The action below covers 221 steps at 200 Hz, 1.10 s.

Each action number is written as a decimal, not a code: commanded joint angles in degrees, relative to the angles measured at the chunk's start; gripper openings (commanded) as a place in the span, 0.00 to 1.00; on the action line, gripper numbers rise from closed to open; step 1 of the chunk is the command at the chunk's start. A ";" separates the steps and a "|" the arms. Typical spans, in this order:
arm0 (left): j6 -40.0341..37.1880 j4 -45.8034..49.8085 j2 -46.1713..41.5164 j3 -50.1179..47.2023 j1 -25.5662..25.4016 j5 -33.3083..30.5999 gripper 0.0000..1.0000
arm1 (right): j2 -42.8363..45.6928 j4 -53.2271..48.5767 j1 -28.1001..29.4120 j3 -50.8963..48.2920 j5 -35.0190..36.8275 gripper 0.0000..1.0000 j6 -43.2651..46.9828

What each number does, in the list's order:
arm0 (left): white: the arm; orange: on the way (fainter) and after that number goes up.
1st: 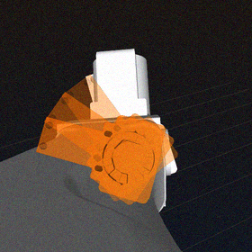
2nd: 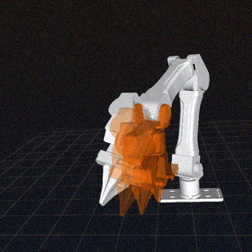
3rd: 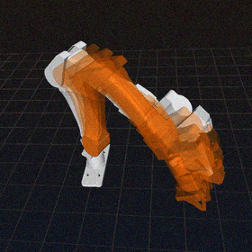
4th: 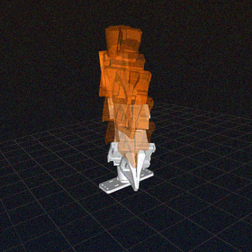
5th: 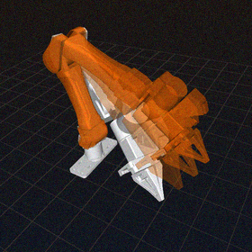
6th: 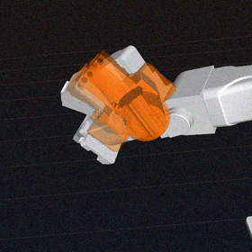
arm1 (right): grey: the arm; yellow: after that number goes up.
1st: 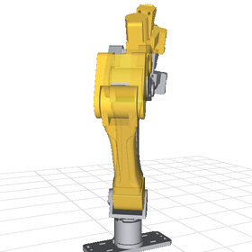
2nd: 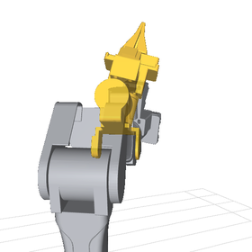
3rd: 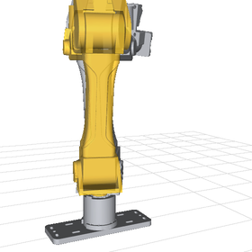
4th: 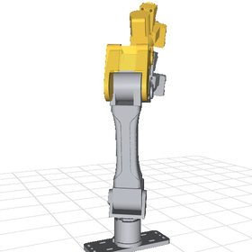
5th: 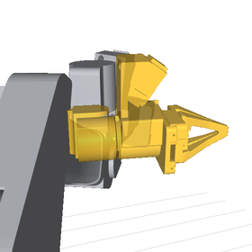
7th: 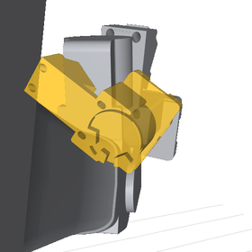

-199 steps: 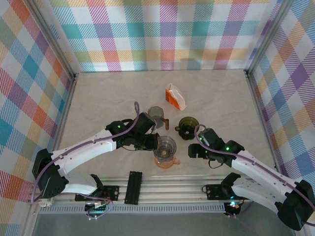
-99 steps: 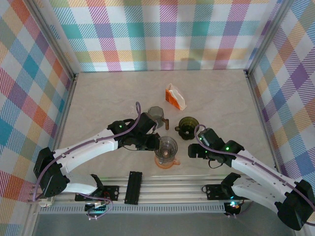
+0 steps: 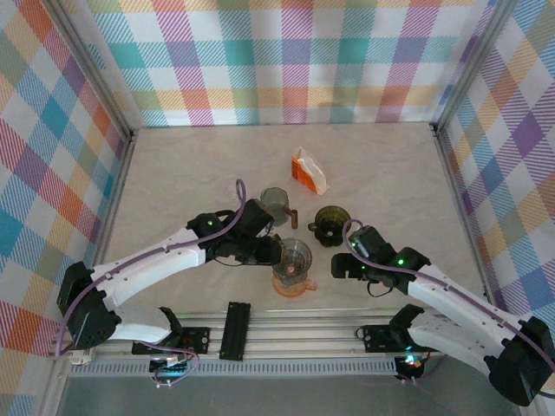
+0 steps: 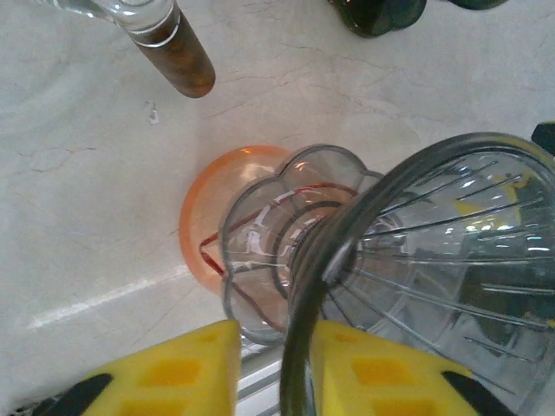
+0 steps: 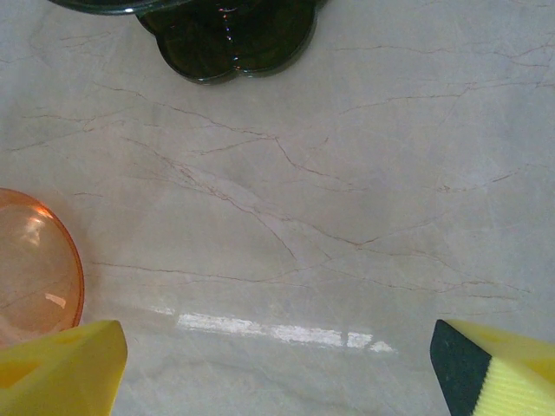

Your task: Place the coffee filter in the dripper

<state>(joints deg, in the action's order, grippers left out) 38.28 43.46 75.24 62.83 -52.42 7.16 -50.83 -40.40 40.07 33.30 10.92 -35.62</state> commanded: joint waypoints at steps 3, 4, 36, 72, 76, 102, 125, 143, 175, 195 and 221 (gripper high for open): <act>0.35 1.18 -1.77 0.19 -0.32 -0.74 0.39 | 0.32 -0.96 -0.47 -0.87 -0.19 0.92 -0.96; 0.37 1.19 -1.77 0.19 -0.32 -0.74 0.39 | 0.30 -0.94 -0.45 -0.87 -0.19 0.92 -1.00; 0.36 1.98 -2.86 1.39 -0.31 -1.99 0.50 | 0.38 -1.09 -0.51 -0.61 -0.27 0.93 -1.16; -0.77 2.80 -5.85 4.10 -0.22 -6.18 0.72 | 0.59 -0.81 -0.54 1.14 1.10 0.93 -0.87; -1.17 2.92 -6.31 4.48 -0.27 -7.28 0.74 | 0.61 -0.68 -0.55 1.70 1.67 0.93 -0.67; -3.11 0.87 -10.91 5.30 -0.13 -15.50 0.89 | -0.23 0.21 -1.25 5.95 4.73 0.93 0.96; -4.48 -3.26 -14.91 3.08 -0.05 -23.18 1.00 | -3.55 1.70 -4.35 11.16 5.73 0.93 3.80; -4.96 -5.29 -16.63 0.63 -0.03 -29.21 1.00 | -7.21 5.29 -6.58 15.92 5.28 0.93 7.24; -6.21 -10.64 -19.16 -5.11 0.92 -31.75 1.00 | -19.76 10.55 -9.04 26.74 0.89 0.99 15.60; -7.49 -10.85 -18.98 -6.51 2.03 -30.52 1.00 | -29.07 11.07 -10.78 34.34 -3.83 0.99 19.75; -8.38 -8.45 -17.16 -6.70 3.42 -30.07 1.00 | -38.80 14.26 -13.83 41.05 -6.99 0.99 22.22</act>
<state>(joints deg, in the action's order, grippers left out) 32.03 35.59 57.25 56.49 -50.57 -21.65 -83.05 -29.19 28.95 69.19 9.04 -18.92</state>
